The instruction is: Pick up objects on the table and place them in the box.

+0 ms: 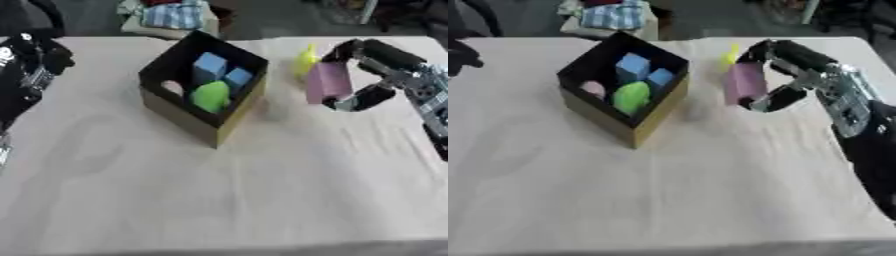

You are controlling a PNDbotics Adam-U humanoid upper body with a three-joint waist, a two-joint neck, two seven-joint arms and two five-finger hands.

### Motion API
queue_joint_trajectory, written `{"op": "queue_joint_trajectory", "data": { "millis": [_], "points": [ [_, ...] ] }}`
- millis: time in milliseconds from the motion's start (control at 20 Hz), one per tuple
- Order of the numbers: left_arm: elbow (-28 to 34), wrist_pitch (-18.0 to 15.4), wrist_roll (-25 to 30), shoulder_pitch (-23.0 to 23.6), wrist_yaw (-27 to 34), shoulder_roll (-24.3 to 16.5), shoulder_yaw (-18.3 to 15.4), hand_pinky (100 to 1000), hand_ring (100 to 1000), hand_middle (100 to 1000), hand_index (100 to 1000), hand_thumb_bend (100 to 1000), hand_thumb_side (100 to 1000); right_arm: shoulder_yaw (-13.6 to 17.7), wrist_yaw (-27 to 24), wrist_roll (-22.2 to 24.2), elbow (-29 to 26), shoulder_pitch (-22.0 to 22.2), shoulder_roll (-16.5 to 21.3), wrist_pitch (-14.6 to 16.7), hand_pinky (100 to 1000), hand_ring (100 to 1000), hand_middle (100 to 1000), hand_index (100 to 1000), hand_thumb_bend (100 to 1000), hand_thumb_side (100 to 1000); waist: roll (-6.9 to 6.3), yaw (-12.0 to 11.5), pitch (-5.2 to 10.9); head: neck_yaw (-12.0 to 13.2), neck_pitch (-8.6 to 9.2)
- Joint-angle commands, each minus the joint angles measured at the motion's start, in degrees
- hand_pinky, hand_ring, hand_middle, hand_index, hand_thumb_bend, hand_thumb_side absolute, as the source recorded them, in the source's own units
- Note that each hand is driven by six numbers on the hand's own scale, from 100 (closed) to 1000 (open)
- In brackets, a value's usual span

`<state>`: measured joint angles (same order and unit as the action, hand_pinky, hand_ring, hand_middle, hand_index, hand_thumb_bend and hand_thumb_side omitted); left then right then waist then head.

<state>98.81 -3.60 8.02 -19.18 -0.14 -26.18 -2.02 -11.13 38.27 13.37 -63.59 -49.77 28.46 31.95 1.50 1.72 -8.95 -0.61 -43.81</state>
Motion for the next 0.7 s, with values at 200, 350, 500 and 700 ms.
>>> {"op": "queue_joint_trajectory", "data": {
  "millis": [200, 350, 500, 700],
  "points": [
    [1.9, -0.4, 0.4, -1.5, 0.6, -0.4, 0.2, 773, 610, 576, 806, 519, 667, 1.0, 2.3, 0.1, 2.2, -7.4, -4.5, -1.1, 661, 671, 488, 596, 305, 194, -0.52, -1.5, 0.64, -1.7, 0.15],
    [2.3, -0.6, 0.3, -1.9, 0.9, -0.3, 0.4, 769, 616, 575, 804, 521, 662, 1.4, 5.5, 0.3, 6.2, -9.8, -7.7, -0.9, 665, 676, 498, 608, 298, 205, -0.68, -2.7, 0.62, -2.8, 0.35],
    [2.6, -0.6, 0.2, -2.2, 1.1, 0.1, 0.6, 767, 615, 573, 803, 521, 661, 2.5, 9.2, 0.3, 10.8, -11.1, -11.1, -1.2, 669, 687, 520, 634, 291, 213, -0.87, -3.8, 0.61, -3.8, 0.45],
    [2.8, -0.6, 0.6, -2.8, 1.4, 0.8, 1.1, 766, 615, 573, 803, 521, 660, 4.3, 15.0, -0.8, 15.7, -12.2, -14.8, -2.3, 676, 700, 561, 683, 282, 228, -1.16, -5.1, 0.7, -5.1, 0.65]
  ]
}}
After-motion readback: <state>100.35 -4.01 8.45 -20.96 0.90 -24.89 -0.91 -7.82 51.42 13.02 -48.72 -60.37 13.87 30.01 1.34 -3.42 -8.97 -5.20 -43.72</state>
